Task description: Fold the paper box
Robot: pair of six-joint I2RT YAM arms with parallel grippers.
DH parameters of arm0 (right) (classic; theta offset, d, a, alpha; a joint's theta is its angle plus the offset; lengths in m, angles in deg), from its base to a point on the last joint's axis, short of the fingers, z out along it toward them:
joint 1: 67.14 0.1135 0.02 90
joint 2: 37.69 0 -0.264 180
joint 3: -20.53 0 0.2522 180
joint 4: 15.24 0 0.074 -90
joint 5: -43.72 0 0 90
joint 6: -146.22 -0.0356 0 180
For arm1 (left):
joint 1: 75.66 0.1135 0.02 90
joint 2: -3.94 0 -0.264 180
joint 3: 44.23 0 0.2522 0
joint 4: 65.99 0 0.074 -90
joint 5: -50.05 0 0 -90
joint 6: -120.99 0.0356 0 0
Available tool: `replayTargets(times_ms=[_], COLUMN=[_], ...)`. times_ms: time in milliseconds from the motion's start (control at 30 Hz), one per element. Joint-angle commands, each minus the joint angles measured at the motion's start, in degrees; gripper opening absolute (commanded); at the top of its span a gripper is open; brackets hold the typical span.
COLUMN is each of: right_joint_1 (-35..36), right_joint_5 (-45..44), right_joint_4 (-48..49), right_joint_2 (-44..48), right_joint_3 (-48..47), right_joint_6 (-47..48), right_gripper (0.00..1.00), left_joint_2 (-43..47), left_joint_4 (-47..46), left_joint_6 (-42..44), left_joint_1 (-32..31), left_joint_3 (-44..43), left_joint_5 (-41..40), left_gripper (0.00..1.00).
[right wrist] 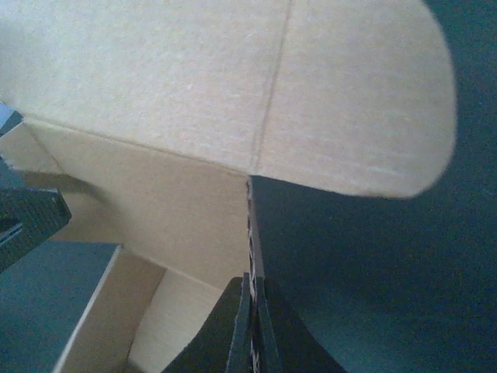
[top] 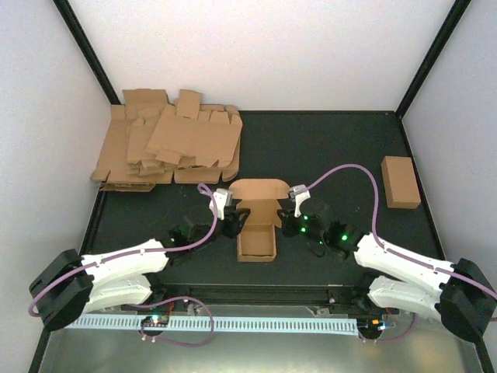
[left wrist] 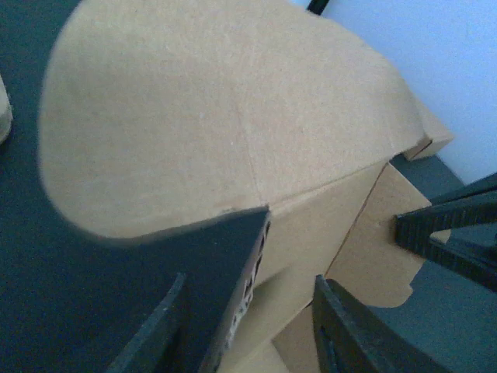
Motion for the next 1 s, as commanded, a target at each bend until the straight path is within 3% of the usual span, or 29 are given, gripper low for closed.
replayTargets(times_ms=[0,133,200,367,533,733,967], right_joint_1=[0.8,0.9,0.8,0.8,0.7,0.6,0.5], right_joint_5=[-4.9,-9.0,-10.6,-11.3,-7.8,-3.2,4.2], right_joint_4=[1.9,1.5,1.3,1.2,3.0,3.5,5.1], right_joint_2=[0.7,2.1,2.9,3.8,3.8,4.4,10.1], right_joint_3=[-0.9,-0.8,-1.0,-1.2,-0.7,-0.6,3.2], right_joint_6=[-0.6,2.2,4.0,7.1,9.4,13.3,17.8], right_gripper=[0.04,0.03,0.03,0.03,0.03,0.03,0.07], left_joint_2=[0.7,5.2,8.4,18.5,26.4,23.0,8.3], left_joint_4=[2.9,7.5,9.4,19.4,7.7,3.8,-14.0], left_joint_6=[-1.4,-0.2,1.3,-1.2,9.9,11.6,15.4], left_joint_1=[-0.6,-0.5,-0.5,-0.3,1.2,12.8,21.5], left_joint_3=[-2.0,-1.2,-0.3,0.9,8.5,7.9,6.3], left_joint_5=[-1.5,-4.6,-5.8,-15.4,-10.7,6.9,35.0], left_gripper=[0.57,0.78,0.96,0.99,0.99,0.99,0.99])
